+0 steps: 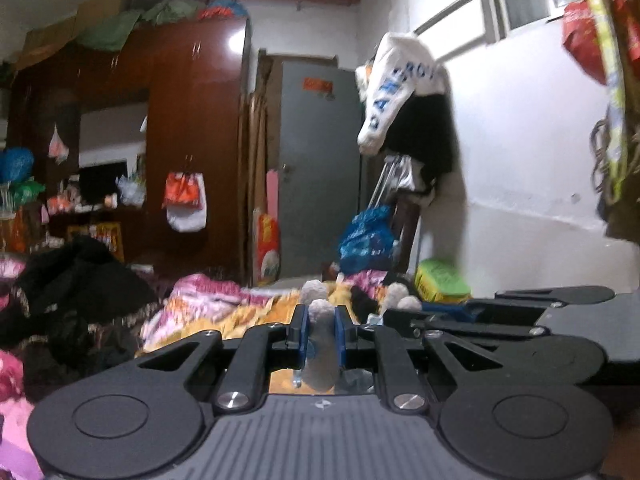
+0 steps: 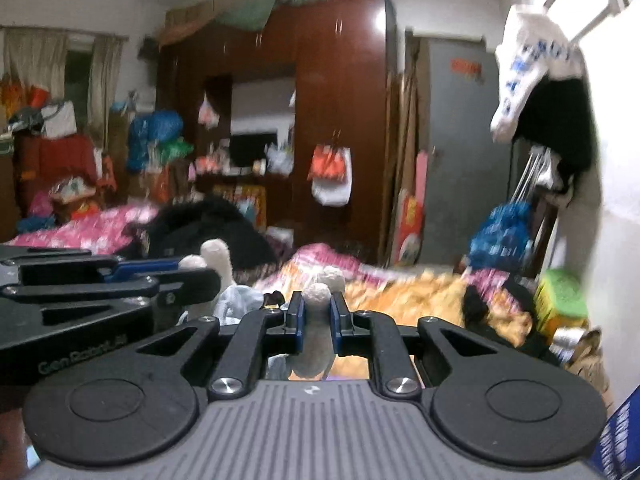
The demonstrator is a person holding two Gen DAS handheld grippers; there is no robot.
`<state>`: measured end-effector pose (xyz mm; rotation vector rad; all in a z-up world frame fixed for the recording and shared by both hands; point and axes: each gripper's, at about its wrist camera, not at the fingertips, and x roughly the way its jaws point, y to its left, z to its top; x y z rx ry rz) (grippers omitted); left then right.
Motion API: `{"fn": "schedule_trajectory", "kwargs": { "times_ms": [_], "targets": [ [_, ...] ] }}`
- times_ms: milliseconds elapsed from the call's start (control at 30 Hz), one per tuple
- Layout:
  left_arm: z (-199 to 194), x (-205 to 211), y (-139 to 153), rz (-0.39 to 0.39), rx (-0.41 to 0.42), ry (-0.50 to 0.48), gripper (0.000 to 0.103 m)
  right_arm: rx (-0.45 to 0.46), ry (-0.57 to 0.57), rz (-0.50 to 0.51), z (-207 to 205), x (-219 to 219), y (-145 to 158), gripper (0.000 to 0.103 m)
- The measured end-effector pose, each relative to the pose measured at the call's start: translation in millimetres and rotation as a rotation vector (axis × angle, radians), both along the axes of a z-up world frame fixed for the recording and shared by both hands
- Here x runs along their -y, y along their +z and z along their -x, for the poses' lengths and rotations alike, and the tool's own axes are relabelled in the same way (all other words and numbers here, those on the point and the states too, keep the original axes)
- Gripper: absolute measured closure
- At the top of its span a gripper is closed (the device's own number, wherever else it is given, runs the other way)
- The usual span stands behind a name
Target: Organize objects
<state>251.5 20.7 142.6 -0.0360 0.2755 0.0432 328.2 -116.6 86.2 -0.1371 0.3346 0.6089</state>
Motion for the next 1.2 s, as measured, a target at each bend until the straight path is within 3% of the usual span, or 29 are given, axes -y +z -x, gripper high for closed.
{"fn": "schedule_trajectory", "kwargs": {
  "times_ms": [167,300,333,367,433,500,533,633,833,967,1200],
  "targets": [
    [-17.2,-10.4,-18.8,0.008,-0.073,0.003,0.087,-0.069,-0.029,0.058,-8.3,-7.5,-15.7,0.088],
    [-13.3,-13.5,-28.5,0.007,-0.077,0.000,0.085,-0.107,-0.030,0.071,-7.0,-4.2,-14.8,0.085],
    [-9.6,-11.8,-29.0,-0.014,-0.060,0.010,0.078,-0.119,-0.030,0.071,-6.5,-3.2,-12.7,0.082],
    [-4.6,-10.1,-28.5,-0.042,-0.040,0.032,0.071,-0.111,-0.038,0.064,-4.9,-0.9,-8.8,0.072],
    [12.6,-11.5,-25.8,-0.070,0.012,0.094,0.037,-0.062,-0.065,0.039,7.3,13.3,-1.0,0.046],
    [39.3,-19.0,-24.6,-0.034,0.069,0.074,0.022,-0.006,-0.080,0.012,27.8,34.8,1.2,0.004],
    [57.6,-22.8,-26.7,-0.012,0.086,0.052,0.021,0.031,-0.056,-0.002,42.6,49.3,-1.7,0.000],
    [104.7,-25.2,-44.2,0.001,0.080,0.014,0.020,0.076,-0.025,-0.060,80.0,97.9,-23.8,0.000],
    [182.8,-25.7,-109.0,0.039,0.089,-0.040,0.018,-0.039,-0.125,-0.147,100.7,172.7,-92.4,0.000],
    [195.4,-21.3,-125.7,0.031,0.071,-0.061,0.016,-0.155,-0.144,-0.149,87.3,176.4,-110.1,0.000],
    [190.1,-16.7,-145.8,0.014,0.015,-0.067,0.015,-0.233,-0.125,-0.080,69.3,151.9,-117.0,0.000]
  ]
}}
